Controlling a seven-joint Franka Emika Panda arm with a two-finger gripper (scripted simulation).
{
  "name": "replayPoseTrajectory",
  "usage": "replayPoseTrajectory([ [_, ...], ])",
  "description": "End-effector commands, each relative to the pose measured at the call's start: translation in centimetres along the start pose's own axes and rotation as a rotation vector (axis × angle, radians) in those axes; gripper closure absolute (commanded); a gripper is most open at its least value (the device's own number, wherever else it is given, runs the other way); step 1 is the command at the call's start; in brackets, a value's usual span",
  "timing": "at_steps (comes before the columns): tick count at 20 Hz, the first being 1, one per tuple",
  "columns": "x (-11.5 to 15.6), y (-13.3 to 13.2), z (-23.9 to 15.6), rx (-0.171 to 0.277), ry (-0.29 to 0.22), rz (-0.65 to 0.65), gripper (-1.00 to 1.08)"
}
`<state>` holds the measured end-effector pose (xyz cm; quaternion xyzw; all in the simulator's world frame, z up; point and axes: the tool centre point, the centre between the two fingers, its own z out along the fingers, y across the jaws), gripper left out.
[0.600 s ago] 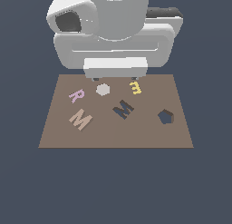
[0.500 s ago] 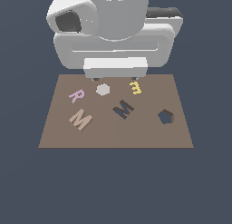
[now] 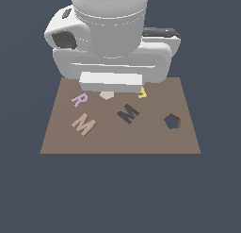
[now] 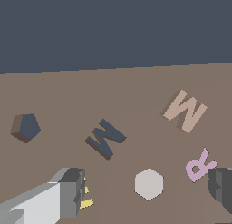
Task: Insert a designated object into the corresponding slot on a board.
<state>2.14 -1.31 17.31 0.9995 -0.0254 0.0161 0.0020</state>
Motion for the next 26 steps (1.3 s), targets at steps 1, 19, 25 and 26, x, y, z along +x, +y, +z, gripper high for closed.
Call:
replayPoseTrajectory([
  [1,0.5,0.7,1.0,-0.001,-0.003,0.048,-0.92],
  [19,4.0,9.1,11.4,-0.008,-0.029,0.574,-0.92],
  [25,4.1,10.2,12.6,-0.008,-0.032,0.636,-0.92],
  [26,4.1,10.3,12.7,-0.007,-0.033,0.639,-0.92],
])
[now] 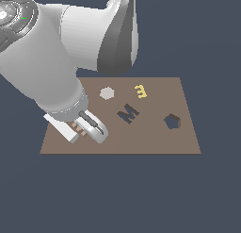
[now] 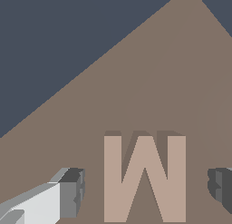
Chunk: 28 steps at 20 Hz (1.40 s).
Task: Insert a designated object into the corresponding slot on a board.
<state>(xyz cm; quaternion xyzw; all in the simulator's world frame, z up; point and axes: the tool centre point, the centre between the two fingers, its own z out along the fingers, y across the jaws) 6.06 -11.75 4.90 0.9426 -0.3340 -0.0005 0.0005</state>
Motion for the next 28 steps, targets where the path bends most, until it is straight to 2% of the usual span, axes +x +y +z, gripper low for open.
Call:
replayPoseTrajectory([
  [1,0.1,0.0,0.1,0.001,0.0,0.008,-0.92],
  [8,0.0,0.0,0.1,0.001,0.0,0.001,-0.92],
  [16,-0.1,-0.1,1.9,0.001,0.001,-0.002,-0.92],
  [17,-0.1,-0.1,1.9,0.001,0.001,-0.002,1.08],
  [28,-0.1,-0.1,1.8,0.002,0.001,-0.002,1.08],
])
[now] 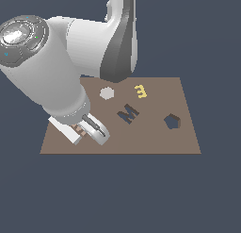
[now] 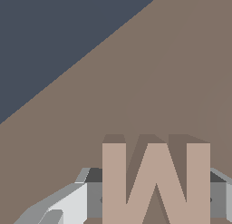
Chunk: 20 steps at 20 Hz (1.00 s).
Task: Insert a designated object into the corresponding slot on a board.
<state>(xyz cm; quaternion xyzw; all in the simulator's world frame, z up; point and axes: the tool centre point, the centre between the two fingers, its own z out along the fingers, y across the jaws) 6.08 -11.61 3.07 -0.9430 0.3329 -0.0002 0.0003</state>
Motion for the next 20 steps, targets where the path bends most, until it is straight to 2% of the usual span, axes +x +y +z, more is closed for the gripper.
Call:
replayPoseTrajectory([
  [1,0.0,0.0,0.0,0.0,0.0,-0.001,1.08],
  [10,-0.2,-1.0,-0.1,0.0,0.0,-0.094,1.08],
  [20,-1.5,-3.8,-0.3,0.0,0.0,-0.374,1.08],
])
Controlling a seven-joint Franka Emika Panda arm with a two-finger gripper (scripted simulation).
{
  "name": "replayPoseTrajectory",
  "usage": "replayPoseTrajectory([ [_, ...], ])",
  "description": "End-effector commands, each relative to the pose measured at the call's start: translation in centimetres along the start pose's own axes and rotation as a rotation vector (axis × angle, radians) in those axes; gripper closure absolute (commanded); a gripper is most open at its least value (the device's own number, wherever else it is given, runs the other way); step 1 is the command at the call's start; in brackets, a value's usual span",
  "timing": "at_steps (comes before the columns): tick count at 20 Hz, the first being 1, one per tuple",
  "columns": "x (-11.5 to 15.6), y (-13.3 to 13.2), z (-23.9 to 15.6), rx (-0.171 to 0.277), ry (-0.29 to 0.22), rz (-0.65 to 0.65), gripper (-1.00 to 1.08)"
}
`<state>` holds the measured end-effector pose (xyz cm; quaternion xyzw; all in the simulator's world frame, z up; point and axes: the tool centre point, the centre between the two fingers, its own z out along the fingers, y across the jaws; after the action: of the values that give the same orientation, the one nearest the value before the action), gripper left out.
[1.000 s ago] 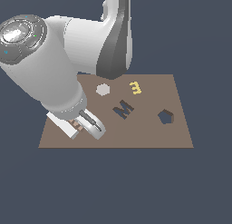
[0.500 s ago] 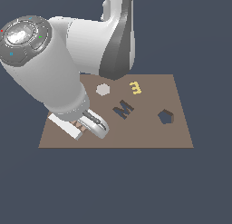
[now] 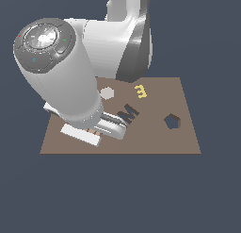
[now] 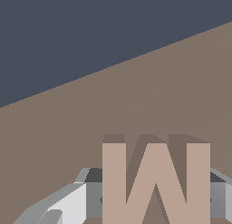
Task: Insert a designated object into the corresponding slot on a board.
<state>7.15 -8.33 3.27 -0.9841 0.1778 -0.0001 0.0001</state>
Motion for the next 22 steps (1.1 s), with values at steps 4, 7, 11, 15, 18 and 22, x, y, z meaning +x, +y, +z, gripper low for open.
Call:
replayPoseTrajectory([
  [4,-0.7,-2.3,-0.2,0.0,0.001,-0.217,1.08],
  [7,-1.4,-3.7,-0.3,0.0,0.001,-0.359,1.08],
  [11,-2.8,-5.4,-0.4,0.0,0.001,-0.56,1.08],
  [15,-4.4,-6.7,-0.5,0.0,0.0,-0.741,1.08],
  [18,-5.5,-7.3,-0.6,-0.001,0.0,-0.856,1.08],
  [22,-6.8,-7.9,-0.7,-0.001,0.0,-0.984,1.08],
])
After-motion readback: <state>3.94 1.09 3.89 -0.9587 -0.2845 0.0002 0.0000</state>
